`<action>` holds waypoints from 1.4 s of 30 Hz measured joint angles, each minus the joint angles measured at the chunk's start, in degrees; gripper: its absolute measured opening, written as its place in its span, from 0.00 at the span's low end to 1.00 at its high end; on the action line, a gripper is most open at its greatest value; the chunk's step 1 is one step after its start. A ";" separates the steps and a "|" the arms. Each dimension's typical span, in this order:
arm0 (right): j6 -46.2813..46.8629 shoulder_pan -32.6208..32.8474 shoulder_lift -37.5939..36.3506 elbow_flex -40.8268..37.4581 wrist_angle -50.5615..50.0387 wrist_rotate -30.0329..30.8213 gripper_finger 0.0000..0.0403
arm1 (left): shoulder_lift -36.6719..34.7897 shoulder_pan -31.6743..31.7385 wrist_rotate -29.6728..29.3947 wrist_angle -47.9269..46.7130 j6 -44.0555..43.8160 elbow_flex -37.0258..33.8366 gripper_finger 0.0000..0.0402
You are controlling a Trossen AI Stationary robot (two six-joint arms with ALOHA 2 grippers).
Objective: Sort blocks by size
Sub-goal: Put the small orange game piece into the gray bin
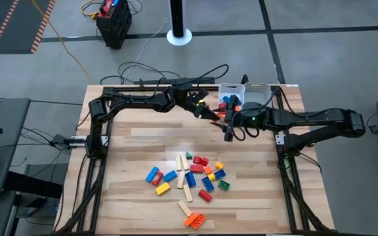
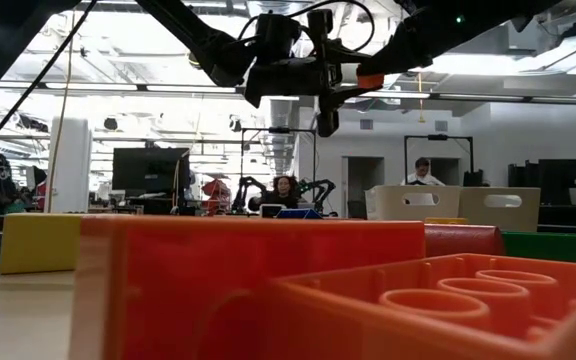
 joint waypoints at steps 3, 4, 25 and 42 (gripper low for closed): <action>-0.11 -0.19 0.07 0.07 -0.74 -0.02 0.56 | 0.00 -0.02 -0.33 -0.19 -0.33 0.00 0.34; -0.09 -0.19 0.09 0.09 -0.99 -0.02 0.54 | 0.02 -0.02 -0.47 -0.20 -0.35 0.00 0.35; 12.19 -2.32 -4.99 -0.09 -19.53 5.88 0.28 | -0.58 5.27 0.72 -0.35 0.37 0.13 0.53; 37.45 -25.84 -5.30 -0.07 -48.27 11.33 0.31 | -8.01 0.20 -34.64 -40.70 35.92 0.02 0.53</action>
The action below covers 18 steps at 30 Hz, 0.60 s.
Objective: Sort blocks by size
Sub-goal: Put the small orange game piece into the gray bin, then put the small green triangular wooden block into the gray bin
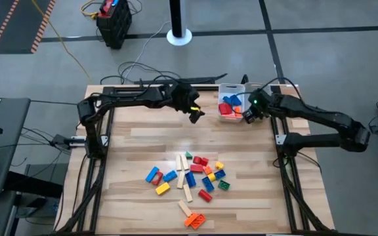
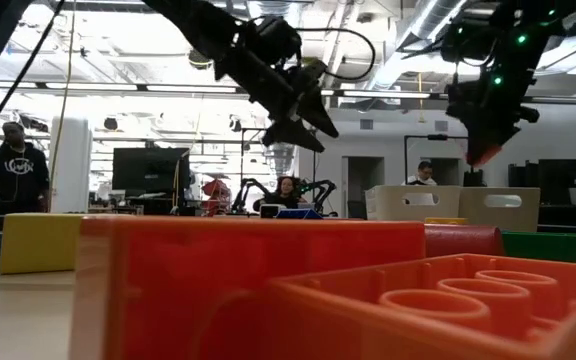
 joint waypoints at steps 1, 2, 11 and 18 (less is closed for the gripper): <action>-0.46 -1.28 0.67 0.00 0.13 -0.07 0.32 | -0.56 -0.34 -0.74 -1.02 0.86 0.00 0.53; -0.64 -2.38 1.27 0.00 0.18 -0.08 0.34 | -1.06 -0.60 -1.13 -2.04 1.59 0.00 0.53; -7.88 -11.39 5.91 0.02 3.07 -6.98 0.50 | -4.47 -1.94 -2.01 -15.89 3.69 0.00 0.53; -11.30 -11.41 4.65 0.02 6.16 -14.93 0.58 | -6.29 -6.19 -5.38 -25.21 10.19 0.00 0.53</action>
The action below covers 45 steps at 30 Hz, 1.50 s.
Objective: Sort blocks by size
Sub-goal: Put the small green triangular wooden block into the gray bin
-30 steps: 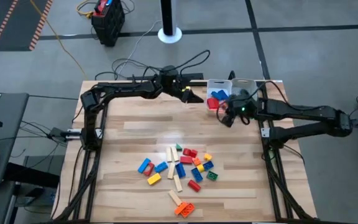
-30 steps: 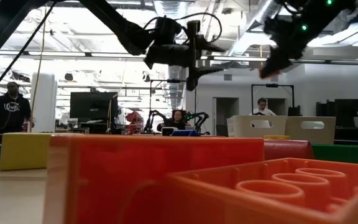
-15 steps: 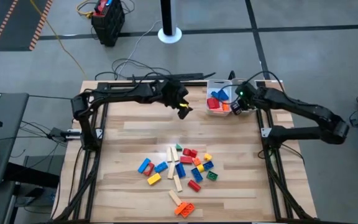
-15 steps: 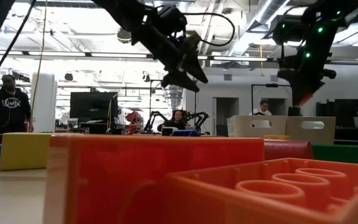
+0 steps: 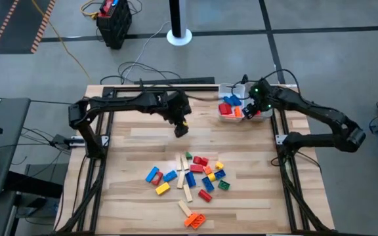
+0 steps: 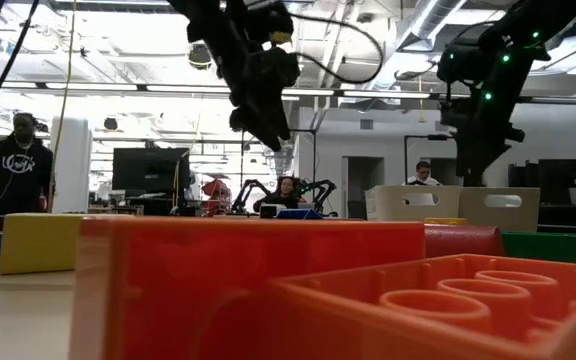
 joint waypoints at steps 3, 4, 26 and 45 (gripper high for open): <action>-0.13 3.66 -1.18 0.02 1.09 -0.05 0.58 | 0.05 -2.73 -0.62 -0.54 0.58 0.00 0.53; -0.14 4.98 -1.73 0.02 1.62 -0.05 0.58 | 0.07 -3.56 -0.62 -0.53 0.60 0.00 0.53; 4.76 26.44 -4.91 9.33 5.73 3.43 0.58 | 0.12 -11.74 2.59 15.40 7.29 -13.08 0.53; 6.34 26.68 -4.91 10.88 4.82 3.47 0.58 | 0.16 -13.49 1.81 36.86 18.40 -26.11 0.53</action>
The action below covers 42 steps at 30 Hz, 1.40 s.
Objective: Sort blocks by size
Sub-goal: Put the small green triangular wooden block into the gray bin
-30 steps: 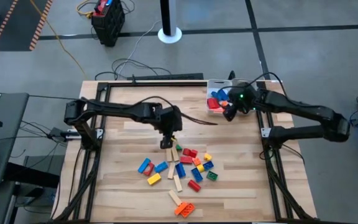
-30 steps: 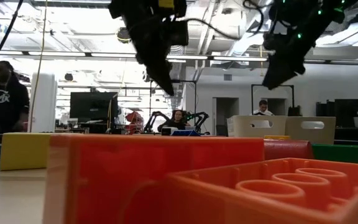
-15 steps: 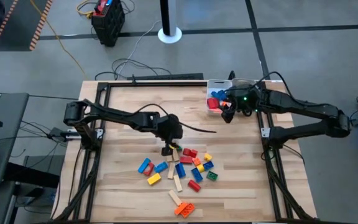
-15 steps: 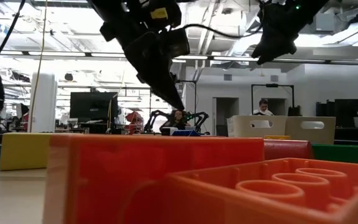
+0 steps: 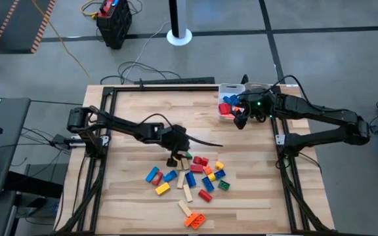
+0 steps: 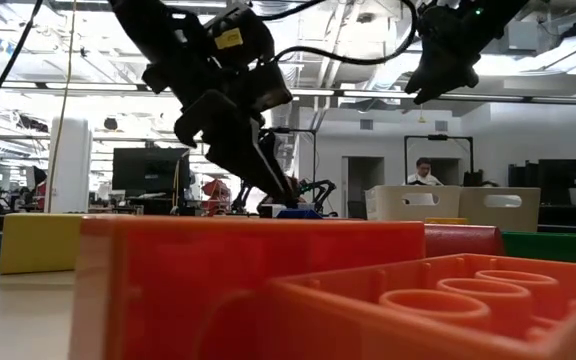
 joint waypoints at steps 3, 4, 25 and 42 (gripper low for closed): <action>0.49 0.00 0.00 -0.02 0.00 0.00 0.58 | 0.02 0.00 -0.16 2.26 0.83 -0.91 0.53; 0.77 0.00 0.00 -0.02 0.00 0.00 0.58 | 0.00 0.00 -0.16 2.61 1.31 -0.89 0.53; 3.51 0.22 0.00 -0.01 -0.17 -0.04 0.58 | 5.64 0.28 0.96 5.39 3.13 -0.67 0.50; 3.05 -1.95 0.00 -0.02 -0.12 -0.02 0.58 | 5.64 1.07 0.95 2.85 -2.73 -0.67 0.09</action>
